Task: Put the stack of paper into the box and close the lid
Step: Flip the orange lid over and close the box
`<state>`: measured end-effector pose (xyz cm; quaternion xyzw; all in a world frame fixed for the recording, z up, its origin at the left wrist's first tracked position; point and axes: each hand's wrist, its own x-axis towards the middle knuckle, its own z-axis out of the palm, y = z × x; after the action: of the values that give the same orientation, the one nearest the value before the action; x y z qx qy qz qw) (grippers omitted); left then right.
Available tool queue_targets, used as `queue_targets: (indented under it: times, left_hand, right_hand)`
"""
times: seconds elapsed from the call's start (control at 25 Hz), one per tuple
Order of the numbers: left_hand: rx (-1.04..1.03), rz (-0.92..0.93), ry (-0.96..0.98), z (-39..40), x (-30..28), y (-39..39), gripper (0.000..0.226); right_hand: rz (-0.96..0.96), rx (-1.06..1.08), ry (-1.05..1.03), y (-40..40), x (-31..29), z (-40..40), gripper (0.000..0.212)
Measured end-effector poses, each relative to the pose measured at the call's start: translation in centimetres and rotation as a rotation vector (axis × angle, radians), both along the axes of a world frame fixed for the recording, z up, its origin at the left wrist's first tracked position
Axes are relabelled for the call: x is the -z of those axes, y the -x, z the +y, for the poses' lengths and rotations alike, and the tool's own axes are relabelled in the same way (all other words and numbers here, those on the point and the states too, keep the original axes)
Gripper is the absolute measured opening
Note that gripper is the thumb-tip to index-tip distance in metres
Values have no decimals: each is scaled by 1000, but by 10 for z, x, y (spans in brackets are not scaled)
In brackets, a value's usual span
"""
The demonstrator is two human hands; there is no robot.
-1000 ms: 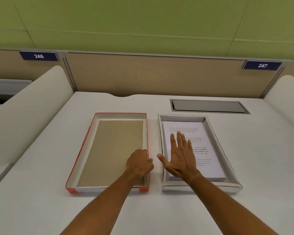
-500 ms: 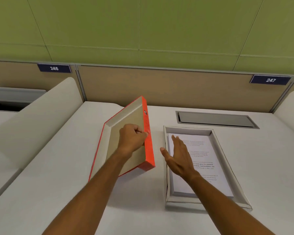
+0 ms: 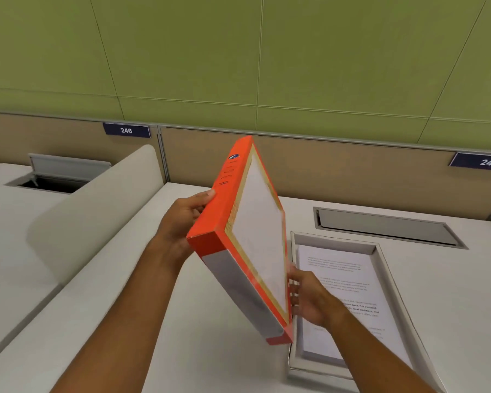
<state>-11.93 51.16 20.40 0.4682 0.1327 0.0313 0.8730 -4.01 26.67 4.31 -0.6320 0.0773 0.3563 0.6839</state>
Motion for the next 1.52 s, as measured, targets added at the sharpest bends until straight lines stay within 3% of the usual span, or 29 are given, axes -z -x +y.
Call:
queue_targets:
  times: [0.16, 0.32, 0.68, 1.08, 1.52]
  left_hand:
    - [70, 28, -14, 9, 9, 5, 26]
    - [108, 67, -134, 26, 38, 0, 28]
    - [259, 362, -463, -12, 102, -44, 33]
    - [321, 471, -432, -96, 155, -67, 39]
    - [317, 585, -447, -127, 182, -52, 41]
  right_hand:
    - [109, 149, -283, -6, 5, -11, 45]
    - [92, 259, -327, -16, 2, -45, 42]
    - [-28, 397, -109, -24, -5, -138, 41]
    - [-133, 455, 151, -22, -4, -230, 26]
    - [-87, 389, 251, -21, 17, -253, 19]
